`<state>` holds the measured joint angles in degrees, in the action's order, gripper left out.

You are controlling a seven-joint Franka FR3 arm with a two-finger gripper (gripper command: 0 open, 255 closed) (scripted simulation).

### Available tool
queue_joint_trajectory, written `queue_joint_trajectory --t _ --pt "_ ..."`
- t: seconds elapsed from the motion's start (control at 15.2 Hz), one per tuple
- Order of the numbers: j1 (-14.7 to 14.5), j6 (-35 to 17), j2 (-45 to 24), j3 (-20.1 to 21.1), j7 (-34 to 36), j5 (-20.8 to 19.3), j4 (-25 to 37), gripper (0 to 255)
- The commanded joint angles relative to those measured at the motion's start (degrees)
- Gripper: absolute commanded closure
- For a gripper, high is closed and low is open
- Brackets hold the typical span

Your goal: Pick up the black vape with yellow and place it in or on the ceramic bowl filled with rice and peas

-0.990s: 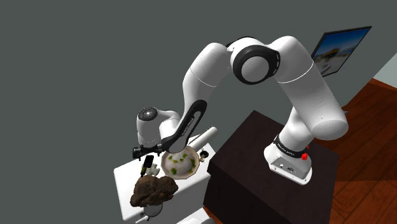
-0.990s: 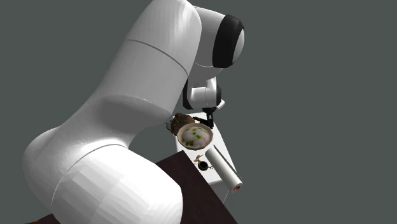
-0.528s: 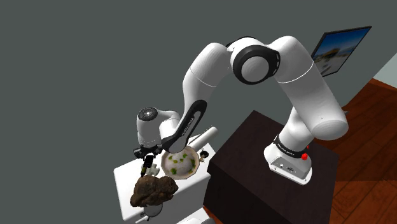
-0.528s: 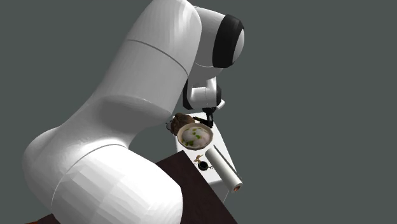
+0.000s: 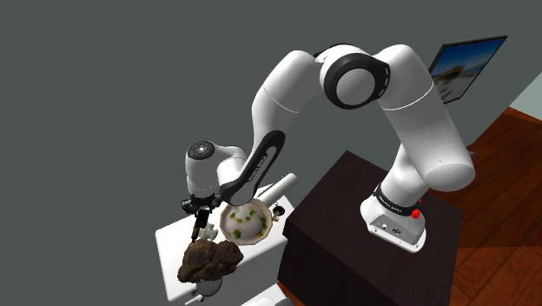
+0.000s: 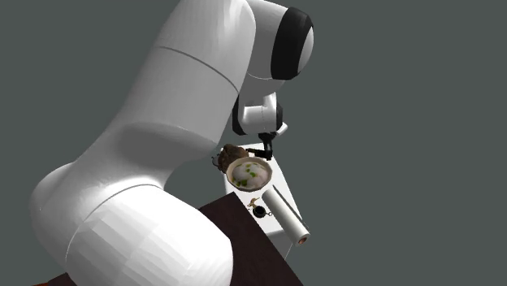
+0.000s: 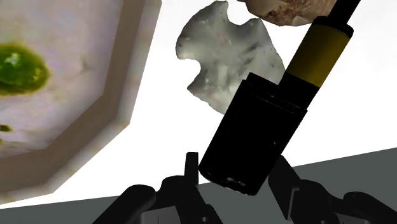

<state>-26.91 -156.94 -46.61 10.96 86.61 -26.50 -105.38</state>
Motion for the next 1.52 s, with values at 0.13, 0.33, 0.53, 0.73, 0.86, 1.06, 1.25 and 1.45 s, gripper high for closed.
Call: queue_joint_trajectory --t 0.13,0.33,0.53,0.73,0.86,1.06,1.25,1.45 --pt "0.9 1.7 2.6 1.1 -0.8 0.7 -1.1 255" --pt "1.5 2.9 4.6 1.9 -1.3 1.3 -1.9 255" --pt "2.1 4.2 6.6 2.7 -1.9 2.0 -2.6 255" --pt "2.7 5.6 8.5 3.5 -2.5 2.7 -3.2 255" --pt "3.1 6.5 9.8 4.0 -2.9 3.2 -3.6 255" --pt "3.7 7.9 11.6 4.8 -3.5 4.0 -4.0 255" --pt "4.3 9.4 13.4 5.6 -4.2 4.9 -4.3 255" --pt "4.8 10.8 15.0 6.3 -4.8 5.7 -4.5 255"
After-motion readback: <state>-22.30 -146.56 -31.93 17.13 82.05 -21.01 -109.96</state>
